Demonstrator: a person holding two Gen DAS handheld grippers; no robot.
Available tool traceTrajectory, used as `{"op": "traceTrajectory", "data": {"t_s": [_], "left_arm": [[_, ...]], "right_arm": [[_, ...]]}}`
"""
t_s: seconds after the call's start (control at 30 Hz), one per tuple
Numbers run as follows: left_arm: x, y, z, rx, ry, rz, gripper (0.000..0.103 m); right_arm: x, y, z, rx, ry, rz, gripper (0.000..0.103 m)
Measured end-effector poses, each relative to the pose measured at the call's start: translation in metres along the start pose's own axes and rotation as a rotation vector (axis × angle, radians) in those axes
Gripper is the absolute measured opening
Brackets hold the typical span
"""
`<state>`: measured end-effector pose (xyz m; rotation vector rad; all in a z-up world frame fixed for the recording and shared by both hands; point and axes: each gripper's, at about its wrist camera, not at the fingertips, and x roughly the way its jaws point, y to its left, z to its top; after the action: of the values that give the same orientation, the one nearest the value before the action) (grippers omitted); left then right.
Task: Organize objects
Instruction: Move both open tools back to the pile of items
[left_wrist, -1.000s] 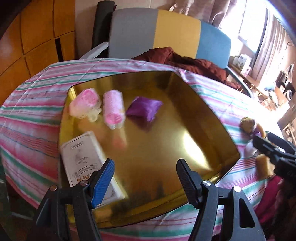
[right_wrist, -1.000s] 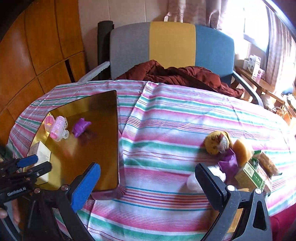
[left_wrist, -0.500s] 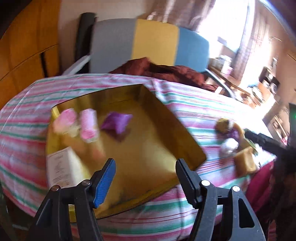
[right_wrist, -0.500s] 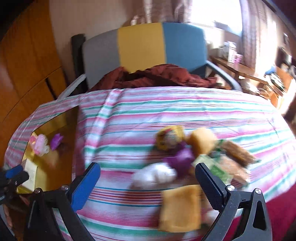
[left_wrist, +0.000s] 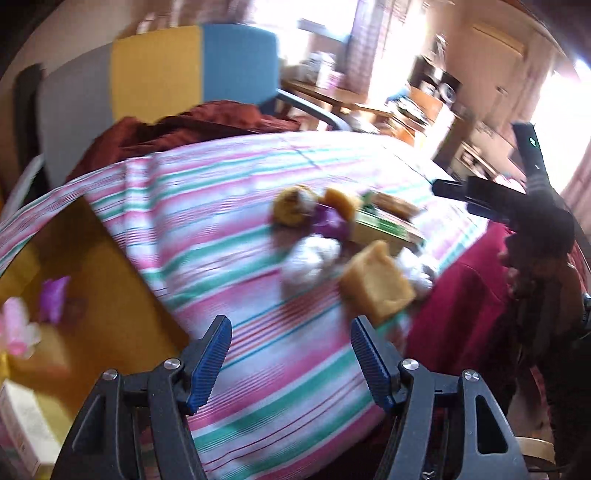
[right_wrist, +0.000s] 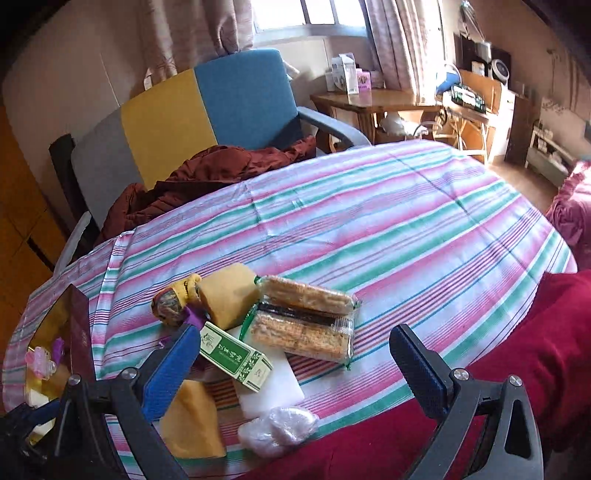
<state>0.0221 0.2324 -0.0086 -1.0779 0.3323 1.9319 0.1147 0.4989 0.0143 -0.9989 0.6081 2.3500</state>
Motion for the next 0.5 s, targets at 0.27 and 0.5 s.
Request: {"op": "traceTrajectory", "data": {"t_s": [0.27, 0.5], "left_arm": [[0.04, -0.042, 0.016, 0.031, 0.071, -0.092, 0.081], [0.078, -0.06, 0.032, -0.02, 0.137, -0.12, 0.085]], "right_arm": [[0.006, -0.025, -0.003, 0.159, 0.005, 0.127, 0.103], [0.009, -0.027, -0.003, 0.168, 0.013, 0.171, 0.103]]}}
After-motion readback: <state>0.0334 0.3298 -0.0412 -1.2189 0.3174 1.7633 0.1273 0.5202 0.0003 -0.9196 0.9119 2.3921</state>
